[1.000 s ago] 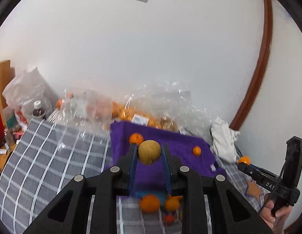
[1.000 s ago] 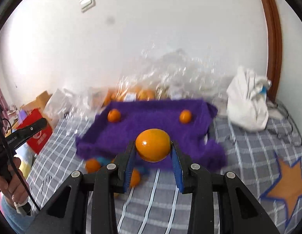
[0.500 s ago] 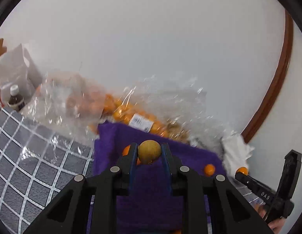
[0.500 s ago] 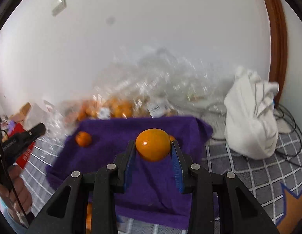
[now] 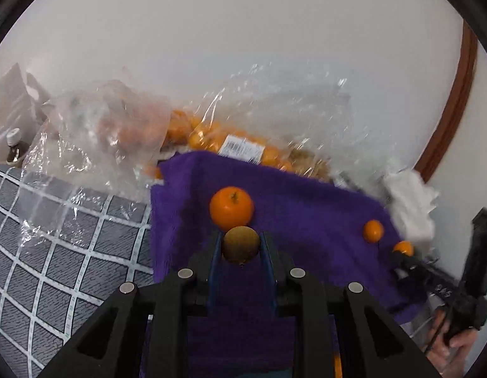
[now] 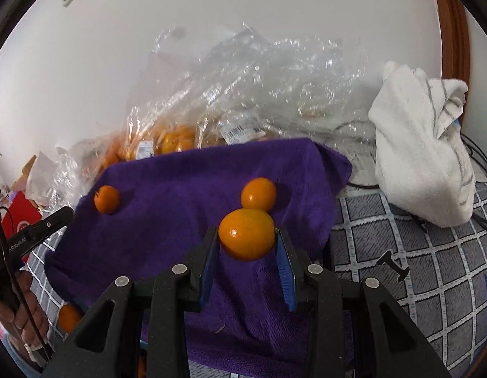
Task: Organize fruits
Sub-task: 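Carry the yellow fruit and the orange over the purple towel with both tools, then open the right tool on the towel while the left tool releases the yellow fruit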
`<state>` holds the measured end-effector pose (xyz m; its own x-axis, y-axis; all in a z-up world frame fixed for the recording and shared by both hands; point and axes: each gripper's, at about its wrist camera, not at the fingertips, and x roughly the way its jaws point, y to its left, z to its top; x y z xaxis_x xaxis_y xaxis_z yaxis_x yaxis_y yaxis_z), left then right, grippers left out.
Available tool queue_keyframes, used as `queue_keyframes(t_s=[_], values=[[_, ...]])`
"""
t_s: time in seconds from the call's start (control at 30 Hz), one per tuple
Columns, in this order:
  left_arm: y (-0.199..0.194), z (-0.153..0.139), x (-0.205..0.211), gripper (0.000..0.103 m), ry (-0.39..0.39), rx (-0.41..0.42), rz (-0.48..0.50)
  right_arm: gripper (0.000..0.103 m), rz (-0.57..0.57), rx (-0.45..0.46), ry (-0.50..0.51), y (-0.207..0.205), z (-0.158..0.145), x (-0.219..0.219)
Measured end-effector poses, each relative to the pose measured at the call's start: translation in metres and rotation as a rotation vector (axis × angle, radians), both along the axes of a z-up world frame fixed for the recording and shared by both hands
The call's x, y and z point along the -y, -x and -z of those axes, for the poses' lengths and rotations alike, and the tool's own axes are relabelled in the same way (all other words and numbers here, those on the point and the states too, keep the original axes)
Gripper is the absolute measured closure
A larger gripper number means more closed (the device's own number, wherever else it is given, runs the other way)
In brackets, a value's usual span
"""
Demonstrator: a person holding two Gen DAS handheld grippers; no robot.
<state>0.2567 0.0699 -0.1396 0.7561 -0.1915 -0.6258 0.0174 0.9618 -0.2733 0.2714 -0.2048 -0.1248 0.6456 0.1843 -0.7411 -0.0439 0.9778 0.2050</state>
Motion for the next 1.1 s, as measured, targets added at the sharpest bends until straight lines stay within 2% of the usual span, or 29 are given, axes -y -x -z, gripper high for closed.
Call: queue_keyframes(t_s=[0.13, 0.63, 0.73, 0.8, 0.9, 1.0, 1.1], values=[[-0.005, 0.008, 0.003, 0.08, 0.009, -0.031, 0.014, 0.067, 0.006, -0.016, 0.011, -0.001, 0.006, 0.0], [-0.01, 0.018, 0.009, 0.08, -0.074, -0.048, -0.009, 0.067, -0.006, -0.012, 0.087, 0.006, 0.011, -0.008], [-0.011, 0.018, 0.008, 0.08, -0.063, -0.04, -0.002, 0.062, -0.009, -0.004, 0.092, 0.008, 0.008, -0.008], [-0.01, 0.018, 0.004, 0.08, -0.037, -0.027, 0.009, 0.054, -0.006, 0.021, 0.093, 0.012, 0.003, -0.008], [-0.01, 0.016, -0.002, 0.079, 0.009, -0.023, 0.008, 0.049, -0.011, 0.076, 0.085, 0.019, -0.007, -0.009], [-0.009, 0.014, -0.008, 0.07, 0.038, -0.013, -0.005, 0.049, -0.017, 0.116, 0.084, 0.025, -0.014, -0.011], [-0.006, 0.01, -0.01, 0.068, 0.033, 0.017, -0.034, 0.048, -0.017, 0.15, 0.114, 0.029, -0.02, -0.015]])
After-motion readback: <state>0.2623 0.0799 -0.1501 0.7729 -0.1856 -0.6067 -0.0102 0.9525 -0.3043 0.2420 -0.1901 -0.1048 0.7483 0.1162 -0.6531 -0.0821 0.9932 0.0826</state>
